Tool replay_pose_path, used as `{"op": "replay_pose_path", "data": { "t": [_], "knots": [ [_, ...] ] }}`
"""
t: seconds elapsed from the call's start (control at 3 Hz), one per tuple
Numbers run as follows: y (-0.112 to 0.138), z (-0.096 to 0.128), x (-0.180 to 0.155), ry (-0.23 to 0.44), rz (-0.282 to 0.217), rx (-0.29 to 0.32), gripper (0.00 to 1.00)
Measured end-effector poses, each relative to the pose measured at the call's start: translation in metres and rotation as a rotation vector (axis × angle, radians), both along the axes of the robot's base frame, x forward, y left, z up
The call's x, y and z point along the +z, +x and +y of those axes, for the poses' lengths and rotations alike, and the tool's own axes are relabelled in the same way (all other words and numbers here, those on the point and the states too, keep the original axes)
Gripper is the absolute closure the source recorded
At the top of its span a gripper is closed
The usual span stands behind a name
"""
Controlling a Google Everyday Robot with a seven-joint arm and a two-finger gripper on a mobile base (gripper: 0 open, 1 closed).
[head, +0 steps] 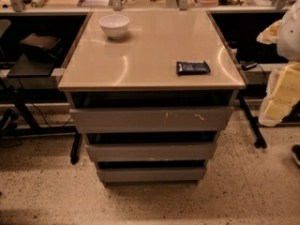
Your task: Open bottom drawer
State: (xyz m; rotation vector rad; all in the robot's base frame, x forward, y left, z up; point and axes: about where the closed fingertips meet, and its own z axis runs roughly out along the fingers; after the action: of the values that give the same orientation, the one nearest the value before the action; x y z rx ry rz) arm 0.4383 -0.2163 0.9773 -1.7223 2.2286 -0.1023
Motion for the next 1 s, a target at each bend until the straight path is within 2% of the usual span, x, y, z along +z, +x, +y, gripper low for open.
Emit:
{"op": "replay_pose_path", "data": {
  "t": [0.33,0.67,1.0],
  "knots": [
    [0.000,0.000,0.000,0.000,0.000,0.000,0.00],
    [0.002,0.006,-0.035,0.018,0.007,0.006,0.00],
    [0.003,0.024,-0.112,0.070,0.036,0.034,0.00]
  ]
}}
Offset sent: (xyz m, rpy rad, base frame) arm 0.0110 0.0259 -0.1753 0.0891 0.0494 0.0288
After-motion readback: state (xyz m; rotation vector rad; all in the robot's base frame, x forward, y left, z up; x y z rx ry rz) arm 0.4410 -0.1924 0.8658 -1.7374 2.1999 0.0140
